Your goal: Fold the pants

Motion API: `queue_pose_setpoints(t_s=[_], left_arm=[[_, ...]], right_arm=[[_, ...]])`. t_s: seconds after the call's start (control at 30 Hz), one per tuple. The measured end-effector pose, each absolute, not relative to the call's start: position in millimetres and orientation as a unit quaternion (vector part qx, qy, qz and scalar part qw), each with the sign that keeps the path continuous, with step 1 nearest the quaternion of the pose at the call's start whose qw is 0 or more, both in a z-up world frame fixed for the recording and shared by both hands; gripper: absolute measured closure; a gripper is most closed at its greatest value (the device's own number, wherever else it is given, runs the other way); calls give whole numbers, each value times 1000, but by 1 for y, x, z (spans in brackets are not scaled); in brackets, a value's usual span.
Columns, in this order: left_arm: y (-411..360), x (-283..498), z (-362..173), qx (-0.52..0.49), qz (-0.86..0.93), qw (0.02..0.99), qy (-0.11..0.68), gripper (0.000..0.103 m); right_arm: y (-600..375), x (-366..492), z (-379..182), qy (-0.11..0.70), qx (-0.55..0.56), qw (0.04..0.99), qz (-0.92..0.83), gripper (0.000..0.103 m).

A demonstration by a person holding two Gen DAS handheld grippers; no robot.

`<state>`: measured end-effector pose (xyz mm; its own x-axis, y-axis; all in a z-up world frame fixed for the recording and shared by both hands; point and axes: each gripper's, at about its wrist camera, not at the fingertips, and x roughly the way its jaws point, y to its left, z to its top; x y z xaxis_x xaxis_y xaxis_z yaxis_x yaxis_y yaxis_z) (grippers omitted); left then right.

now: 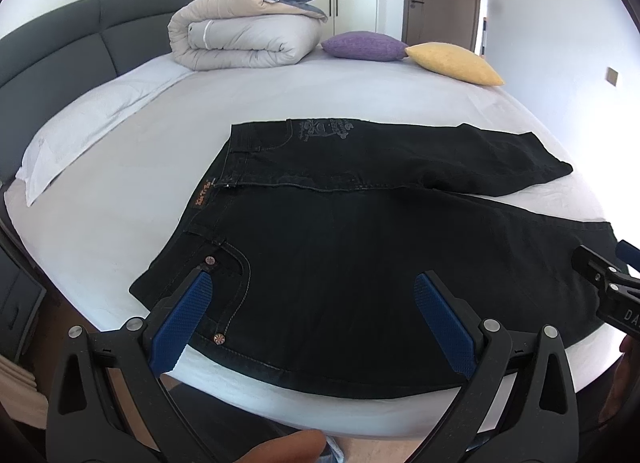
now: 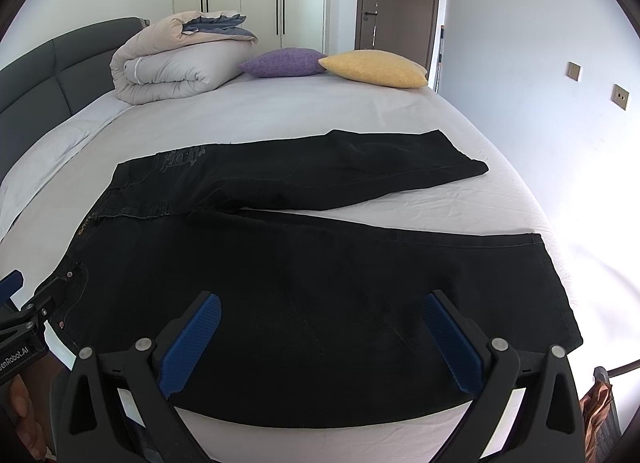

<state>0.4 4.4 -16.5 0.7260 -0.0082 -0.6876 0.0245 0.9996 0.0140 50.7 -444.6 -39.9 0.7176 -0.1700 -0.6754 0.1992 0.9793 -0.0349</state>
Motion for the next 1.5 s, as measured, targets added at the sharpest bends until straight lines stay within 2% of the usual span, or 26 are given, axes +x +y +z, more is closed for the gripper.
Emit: queue_pose_setpoints(t_s=[0.33,0.5,0.6,0.67,0.87,1.03,1.27,1.33,1.4,1.5], left_arm=[[40,48,-14,2,-82,924,373,0],[55,88,-27,50,-77,914,395,0],[74,125,-39,41,-79,896,435,0],[87,156,-35,49,-92,903,417,0],[98,278,-18,156,-146,892,398,0],[92,391,-32,191,-235,832,465,4],[79,459,-65,226,-268,791,501,6],[79,475,-83,240,-265,773,524,9],[82,489,-98,247,-262,759,543,23],[88,506,-109,218,-276,754,555,28]], right_arm=[[-448,72,-34,367,28,930,-7,0],[-455,95,-22,356,11,934,31,2],[-462,112,-21,365,-3,929,61,12],[-470,126,-21,378,-2,922,88,19],[-487,161,-18,391,-18,907,154,27],[-493,180,-21,387,-30,900,201,34],[-493,206,-43,409,-24,881,236,37],[-492,213,-50,418,-23,877,236,37],[-492,219,-55,422,-21,875,238,37],[-490,225,-59,425,-21,871,246,37]])
